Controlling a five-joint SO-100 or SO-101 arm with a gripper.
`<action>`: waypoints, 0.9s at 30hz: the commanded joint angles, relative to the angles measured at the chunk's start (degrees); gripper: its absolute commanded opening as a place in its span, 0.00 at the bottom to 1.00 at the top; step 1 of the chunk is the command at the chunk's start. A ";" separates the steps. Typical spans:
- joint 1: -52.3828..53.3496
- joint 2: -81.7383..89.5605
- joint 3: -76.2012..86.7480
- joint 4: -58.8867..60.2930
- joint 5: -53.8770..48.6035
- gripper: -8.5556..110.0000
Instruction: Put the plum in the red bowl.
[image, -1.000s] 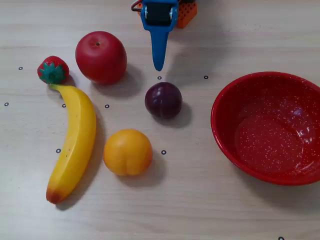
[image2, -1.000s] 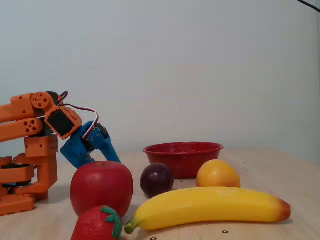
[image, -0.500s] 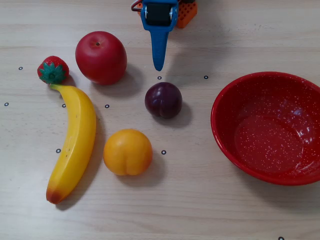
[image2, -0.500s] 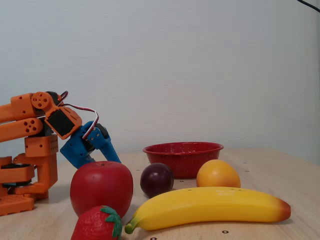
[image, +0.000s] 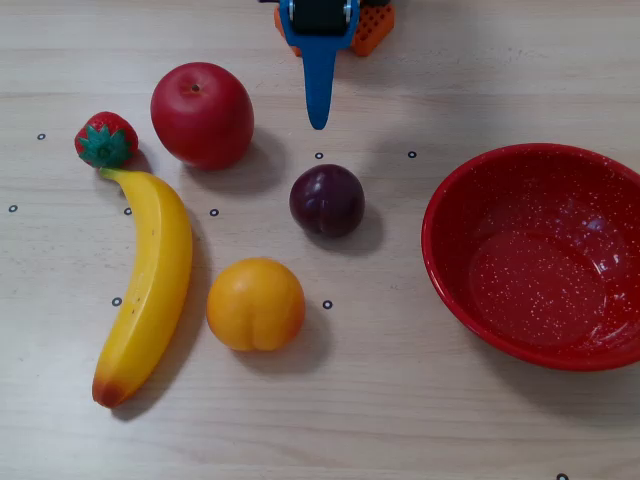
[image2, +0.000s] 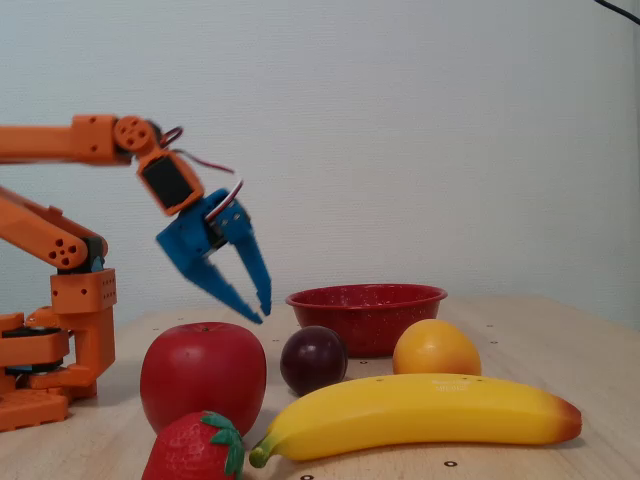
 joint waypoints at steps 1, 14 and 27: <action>0.00 -3.96 -8.88 4.83 1.41 0.13; 0.26 -20.57 -19.95 20.65 2.20 0.51; -0.35 -38.94 -31.99 16.88 1.76 0.55</action>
